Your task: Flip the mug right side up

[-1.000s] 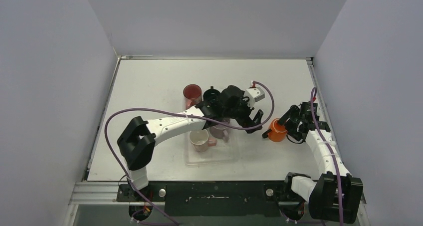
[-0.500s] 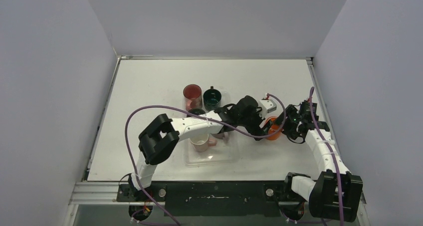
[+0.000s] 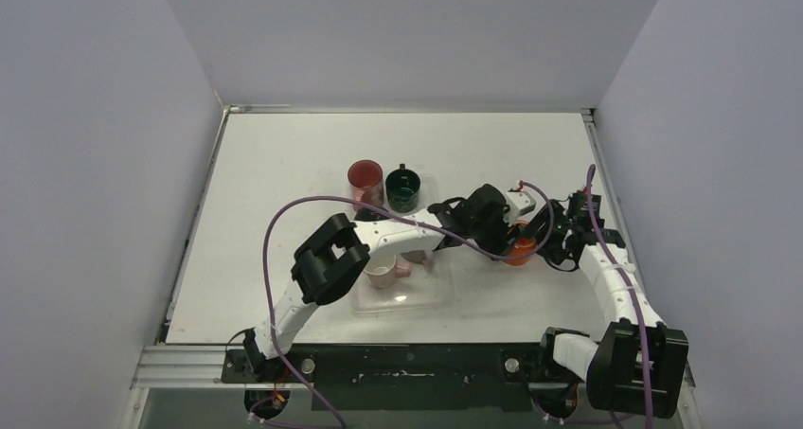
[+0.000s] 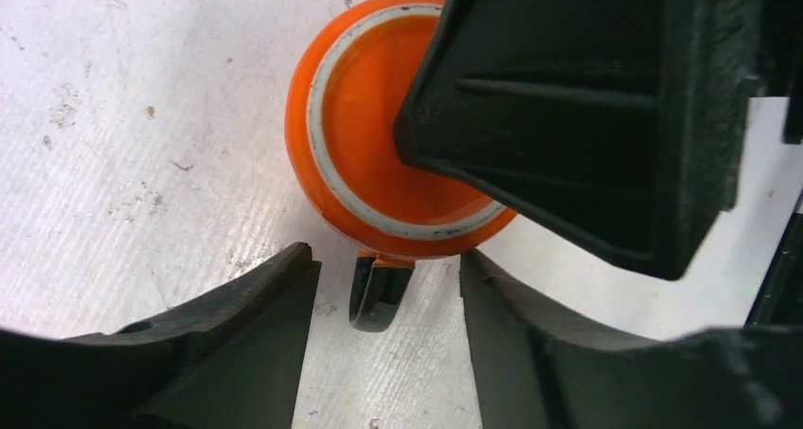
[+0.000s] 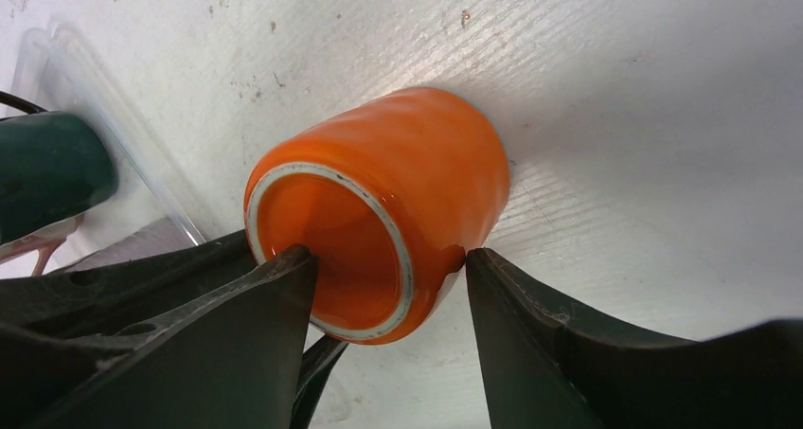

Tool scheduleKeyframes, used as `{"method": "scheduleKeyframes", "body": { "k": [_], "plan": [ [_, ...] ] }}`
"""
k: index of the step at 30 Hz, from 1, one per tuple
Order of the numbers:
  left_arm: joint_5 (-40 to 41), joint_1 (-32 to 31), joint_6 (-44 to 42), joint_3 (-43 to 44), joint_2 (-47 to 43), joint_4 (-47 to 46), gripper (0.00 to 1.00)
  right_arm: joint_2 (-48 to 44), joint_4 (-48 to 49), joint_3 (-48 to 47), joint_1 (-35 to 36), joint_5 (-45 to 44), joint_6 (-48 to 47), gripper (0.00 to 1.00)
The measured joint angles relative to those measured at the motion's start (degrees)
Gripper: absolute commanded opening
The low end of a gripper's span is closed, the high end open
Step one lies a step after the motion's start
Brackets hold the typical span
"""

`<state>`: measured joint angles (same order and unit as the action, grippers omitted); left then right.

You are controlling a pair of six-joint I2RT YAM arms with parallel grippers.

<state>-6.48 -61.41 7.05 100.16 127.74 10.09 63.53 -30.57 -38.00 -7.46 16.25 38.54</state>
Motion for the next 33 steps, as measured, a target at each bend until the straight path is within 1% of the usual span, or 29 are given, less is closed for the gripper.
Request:
{"method": "scheduleKeyframes", "body": {
  "k": [2,5,7,10,13,15,16,22,24,27,28,31,33],
  "plan": [
    [-0.94,0.04,-0.15,0.00,0.02,0.00,0.38,0.02,0.00,-0.04,0.00,-0.15,-0.02,0.55],
    [-2.34,0.07,-0.33,0.00,0.02,-0.02,0.33,0.02,-0.02,-0.11,0.00,-0.20,-0.02,0.53],
    [-2.89,0.15,-0.44,0.00,0.02,-0.02,0.32,0.02,0.00,-0.13,0.00,-0.28,0.00,0.52],
    [-3.43,0.37,-0.42,0.00,0.02,-0.02,0.38,0.02,0.07,-0.13,-0.07,-0.26,0.00,0.52],
    [-3.74,0.37,-0.46,0.00,0.07,-0.15,0.38,0.02,0.07,-0.17,-0.07,-0.17,0.00,0.50],
    [-3.98,0.39,-0.42,-0.04,0.15,-0.50,0.34,0.04,0.07,-0.20,-0.07,-0.17,0.04,0.45],
    [-4.07,0.37,-0.37,-0.04,0.26,-0.68,0.31,0.09,0.07,-0.24,-0.11,-0.17,0.09,0.44],
    [-4.07,0.61,0.04,-0.92,0.63,-2.54,0.20,0.90,0.28,-1.01,-0.87,-0.63,0.81,0.42],
    [-4.17,0.76,0.02,-1.73,0.63,-3.72,0.14,1.01,0.33,-1.16,-0.94,-0.94,0.98,0.40],
    [-4.44,0.81,-0.37,-2.40,0.63,-5.29,0.02,1.05,0.87,-1.29,-1.25,-1.03,1.31,0.36],
    [-4.28,0.81,-0.22,-2.54,0.63,-5.62,0.00,1.05,0.94,-1.51,-1.36,-1.03,1.36,0.36],
    [-4.42,0.81,-0.09,-2.91,0.63,-6.47,0.00,1.14,0.96,-1.68,-1.55,-1.01,1.70,0.36],
    [-4.37,0.90,-0.09,-3.21,0.63,-7.08,0.00,1.55,0.94,-2.08,-1.64,-0.98,1.99,0.39]
  ]
}}
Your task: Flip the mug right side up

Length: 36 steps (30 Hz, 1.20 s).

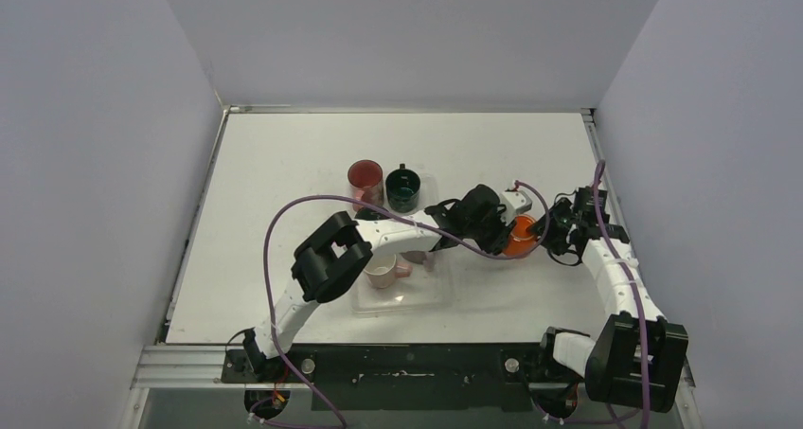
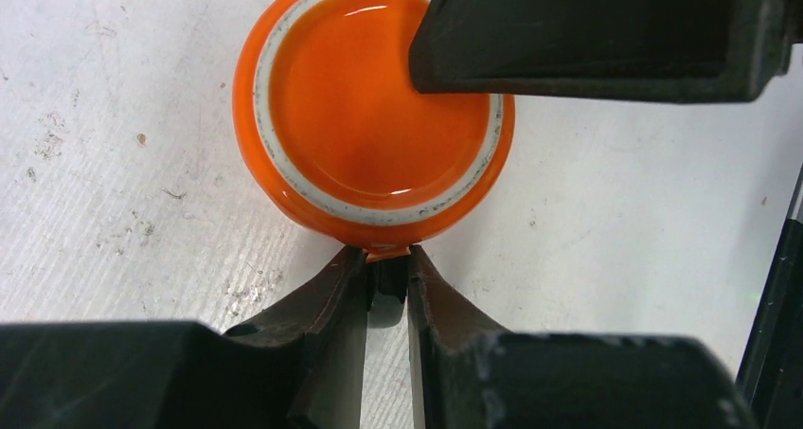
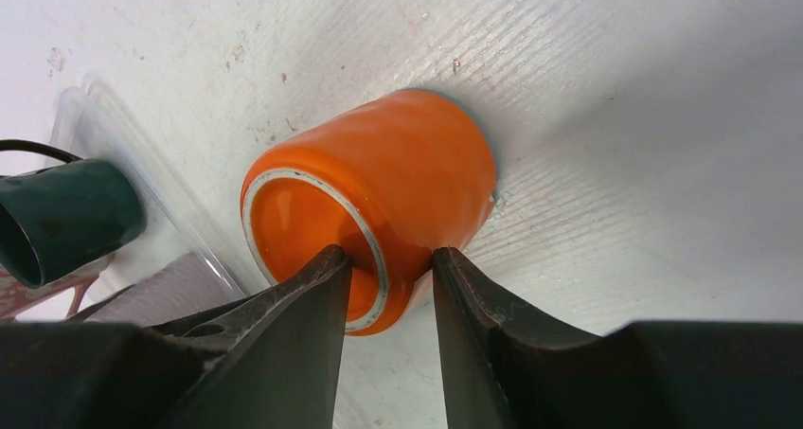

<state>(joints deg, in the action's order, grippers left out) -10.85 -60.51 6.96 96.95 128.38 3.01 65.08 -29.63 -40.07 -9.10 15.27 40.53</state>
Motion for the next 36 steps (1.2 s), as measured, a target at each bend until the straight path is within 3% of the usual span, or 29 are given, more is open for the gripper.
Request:
{"method": "scheduleKeyframes", "body": {
  "k": [5,10,22,30,36],
  "plan": [
    [-0.39,0.72,0.37,-1.86,-0.46,-2.82,0.00,0.42,-0.24,-0.57,-1.03,1.42,1.44,0.64],
    [-1.60,2.73,3.43,-4.68,-2.67,-3.21,0.00,2.40,0.24,-4.26,-1.79,5.60,3.74,0.79],
    [-2.86,12.33,20.33,-6.12,-5.90,-3.85,0.00,3.85,8.17,-7.37,-1.79,15.58,10.05,0.85],
    [-4.20,13.70,36.68,-6.27,-6.10,-8.26,0.00,1.03,19.12,4.83,-1.29,22.29,20.28,0.83],
    [-5.31,15.37,52.85,-9.60,-6.10,-17.46,0.00,0.50,29.24,12.00,-0.04,24.39,29.07,0.82]
  ]
}}
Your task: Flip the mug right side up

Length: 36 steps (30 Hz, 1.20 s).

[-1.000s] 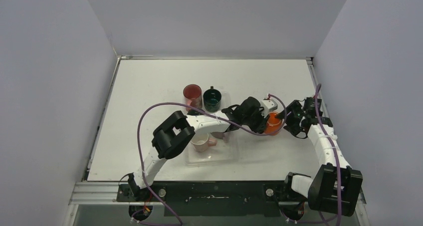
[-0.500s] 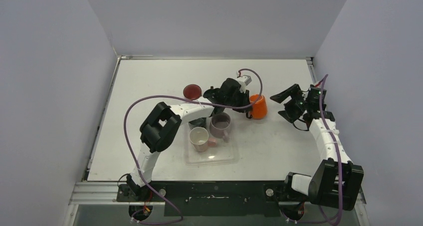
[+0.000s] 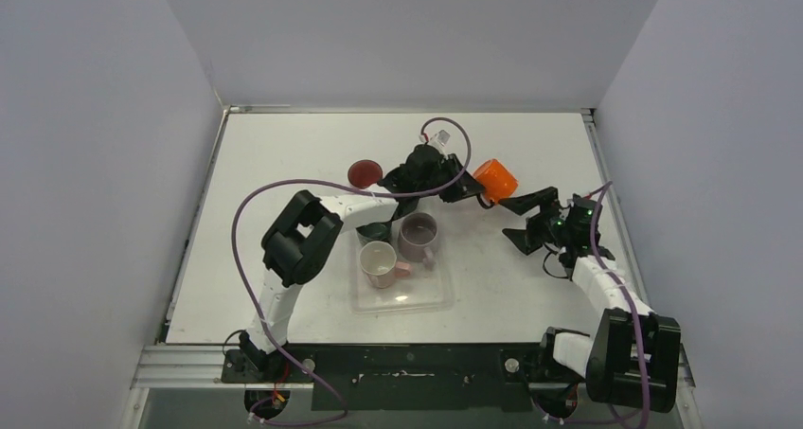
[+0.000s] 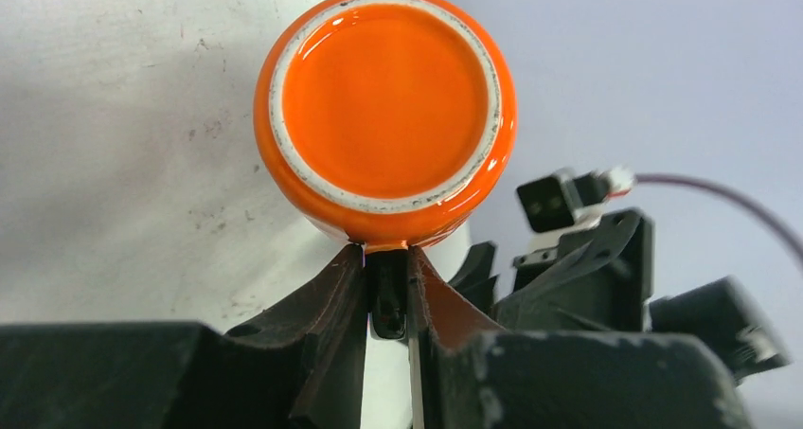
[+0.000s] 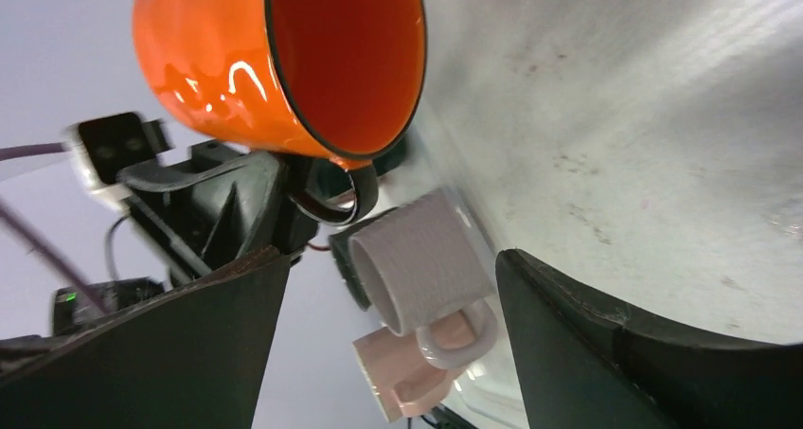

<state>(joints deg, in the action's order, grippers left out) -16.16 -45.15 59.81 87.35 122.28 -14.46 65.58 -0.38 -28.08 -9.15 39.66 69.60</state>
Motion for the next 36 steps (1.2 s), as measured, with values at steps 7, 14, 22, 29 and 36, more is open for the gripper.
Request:
{"method": "scheduleKeyframes", "body": {
  "k": [7,14,22,29,36],
  "plan": [
    [2.40,0.94,16.96,-3.58,0.00,-7.54,0.00,-1.01,14.49,4.24,1.75,0.66,10.19,0.79],
    [3.39,0.90,24.55,-3.63,-0.72,-9.81,0.00,-0.55,27.56,6.25,1.90,0.61,18.32,0.74],
    [2.45,0.98,28.13,-3.63,-0.98,-12.11,0.00,5.16,32.54,4.96,2.47,1.81,20.13,0.69],
    [0.76,0.98,29.66,-4.28,-1.51,-14.21,0.00,7.54,33.59,2.47,2.86,3.19,19.34,0.66],
    [-0.26,0.94,31.30,-6.16,-2.29,-17.07,0.00,10.01,36.28,2.16,3.26,3.26,19.67,0.50]
  ]
}}
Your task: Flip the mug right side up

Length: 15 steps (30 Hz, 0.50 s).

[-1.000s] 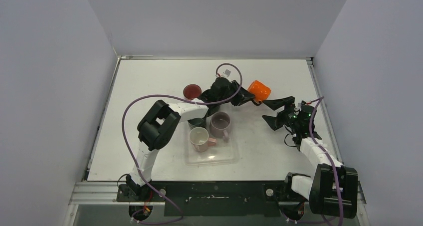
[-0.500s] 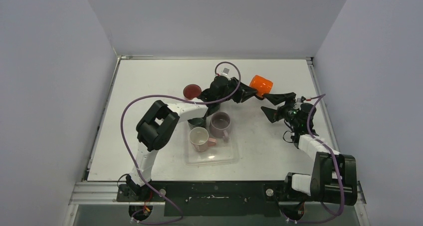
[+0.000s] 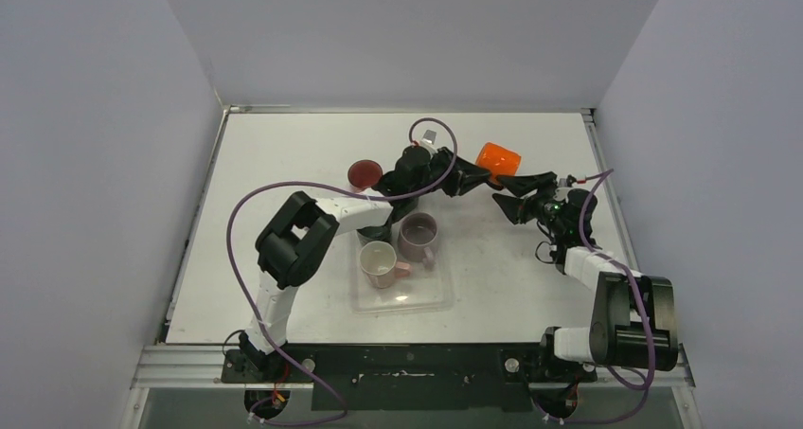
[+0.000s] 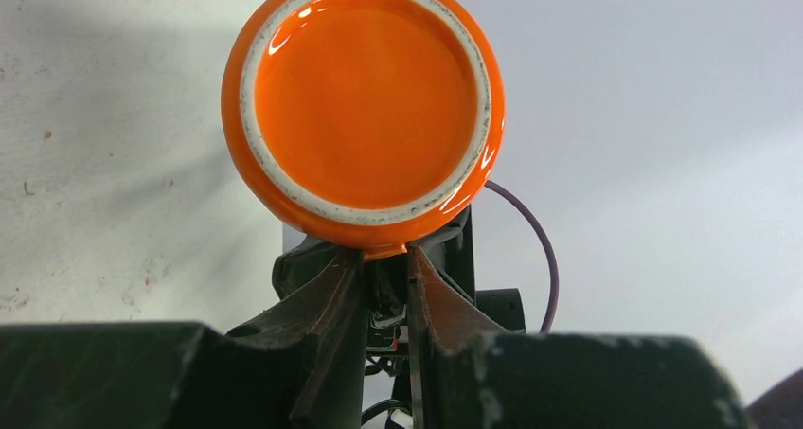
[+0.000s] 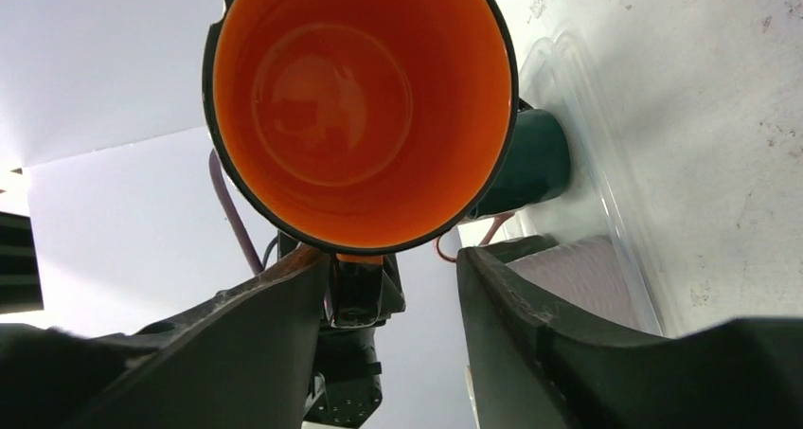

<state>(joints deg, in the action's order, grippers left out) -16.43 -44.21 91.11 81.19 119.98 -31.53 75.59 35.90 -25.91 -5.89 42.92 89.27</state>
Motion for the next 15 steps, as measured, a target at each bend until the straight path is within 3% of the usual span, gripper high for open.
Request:
{"method": "scheduleKeyframes", "body": {
  "k": [4,8,10,15],
  "plan": [
    [-0.42,-0.35,0.28,-0.26,-0.02,-0.94,0.00,0.94,1.51,-0.20,0.37,0.02,0.13,0.38],
    [-0.44,-0.79,0.20,-0.76,-0.20,-1.77,0.00,1.18,3.06,-0.85,0.37,0.39,0.22,0.13],
    [-0.42,-0.85,0.02,-1.25,-0.52,-2.03,0.02,1.20,3.63,-1.03,0.37,0.44,0.39,0.06],
    [-0.09,-0.81,-2.99,-1.55,-2.19,-0.50,0.34,1.01,4.66,-1.20,0.70,0.52,-0.63,0.05]
  ]
}}
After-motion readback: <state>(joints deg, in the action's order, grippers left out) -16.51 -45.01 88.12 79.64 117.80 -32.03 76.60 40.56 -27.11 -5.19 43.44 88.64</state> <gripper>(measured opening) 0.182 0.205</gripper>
